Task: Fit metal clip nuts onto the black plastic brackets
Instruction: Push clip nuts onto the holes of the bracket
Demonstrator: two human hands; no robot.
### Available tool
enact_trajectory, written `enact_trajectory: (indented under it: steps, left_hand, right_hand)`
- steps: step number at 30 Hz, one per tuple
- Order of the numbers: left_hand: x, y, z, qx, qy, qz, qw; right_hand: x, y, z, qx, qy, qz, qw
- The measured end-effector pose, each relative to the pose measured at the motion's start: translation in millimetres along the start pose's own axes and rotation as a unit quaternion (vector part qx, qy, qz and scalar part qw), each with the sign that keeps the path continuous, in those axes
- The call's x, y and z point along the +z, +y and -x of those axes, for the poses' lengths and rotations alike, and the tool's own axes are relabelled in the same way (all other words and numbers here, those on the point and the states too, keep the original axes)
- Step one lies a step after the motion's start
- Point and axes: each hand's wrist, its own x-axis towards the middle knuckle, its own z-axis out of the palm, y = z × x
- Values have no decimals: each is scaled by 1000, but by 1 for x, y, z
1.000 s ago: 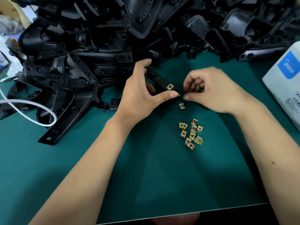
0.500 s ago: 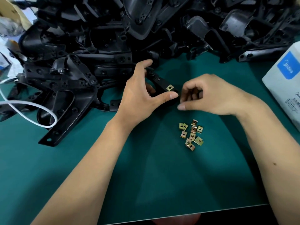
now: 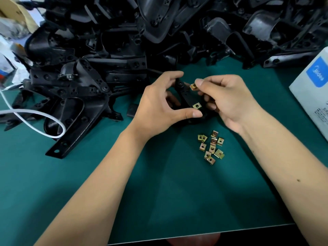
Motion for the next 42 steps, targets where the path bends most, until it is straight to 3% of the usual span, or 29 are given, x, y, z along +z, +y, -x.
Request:
enact_trajectory:
  steps: [25, 34, 42]
  left_hand:
    - [0, 8, 2, 30, 2, 2, 1000]
    - [3, 4, 2, 33, 3, 7, 999]
    - [3, 4, 2, 65, -16, -29, 997]
  right_hand:
    - [1, -2, 2, -21, -29, 28, 999]
    - [8, 3, 3, -39, 4, 47, 998]
    - [5, -4, 5, -8, -40, 18, 999]
